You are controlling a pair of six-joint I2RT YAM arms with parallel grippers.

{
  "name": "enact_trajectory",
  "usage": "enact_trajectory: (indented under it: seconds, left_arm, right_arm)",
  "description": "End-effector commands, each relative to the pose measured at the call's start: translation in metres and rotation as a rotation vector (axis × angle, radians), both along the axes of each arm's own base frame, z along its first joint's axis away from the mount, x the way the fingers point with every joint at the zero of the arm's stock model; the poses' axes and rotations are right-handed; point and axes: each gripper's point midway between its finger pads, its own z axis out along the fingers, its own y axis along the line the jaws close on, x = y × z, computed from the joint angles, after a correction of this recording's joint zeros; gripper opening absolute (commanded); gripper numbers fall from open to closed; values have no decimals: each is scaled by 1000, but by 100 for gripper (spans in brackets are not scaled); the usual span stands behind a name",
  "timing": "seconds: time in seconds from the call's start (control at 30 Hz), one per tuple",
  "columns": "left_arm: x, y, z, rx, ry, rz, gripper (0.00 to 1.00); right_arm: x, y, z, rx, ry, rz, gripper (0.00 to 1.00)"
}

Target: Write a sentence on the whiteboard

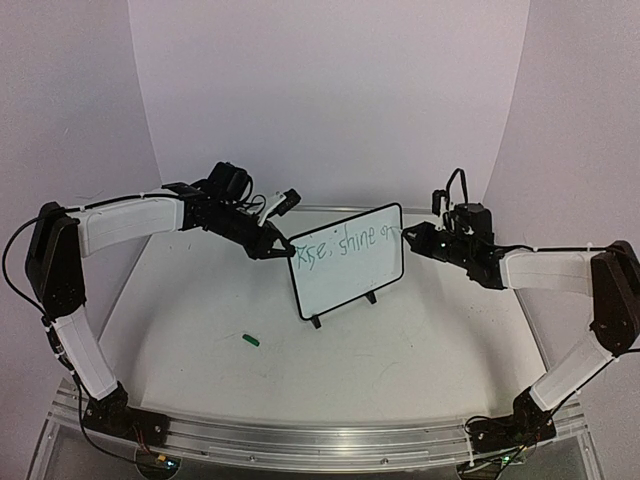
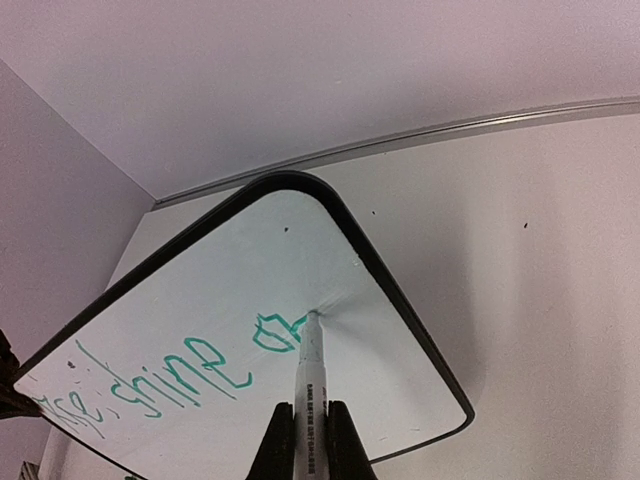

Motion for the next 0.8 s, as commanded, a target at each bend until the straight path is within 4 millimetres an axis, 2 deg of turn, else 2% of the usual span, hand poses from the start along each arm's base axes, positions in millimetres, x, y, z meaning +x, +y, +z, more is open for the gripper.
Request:
enact_trajectory:
  seconds: [0.0,0.17,0.5,0.77]
  left_arm:
    - [-13,7,-41,130,67,-22,0]
    - [-13,7,-40,129,65,-22,0]
    - [-12,8,-40,134,59,-14,0]
    - [-12,8,-39,134,58,-12,0]
  right_arm:
    - [1,-4,-9,6,8,-21,0]
    - [-3,-5,-19,4,31,-21,0]
    - [-11,-12,-5,18,6,-43,0]
    - [-14,-25,-11,-9,11,-96,0]
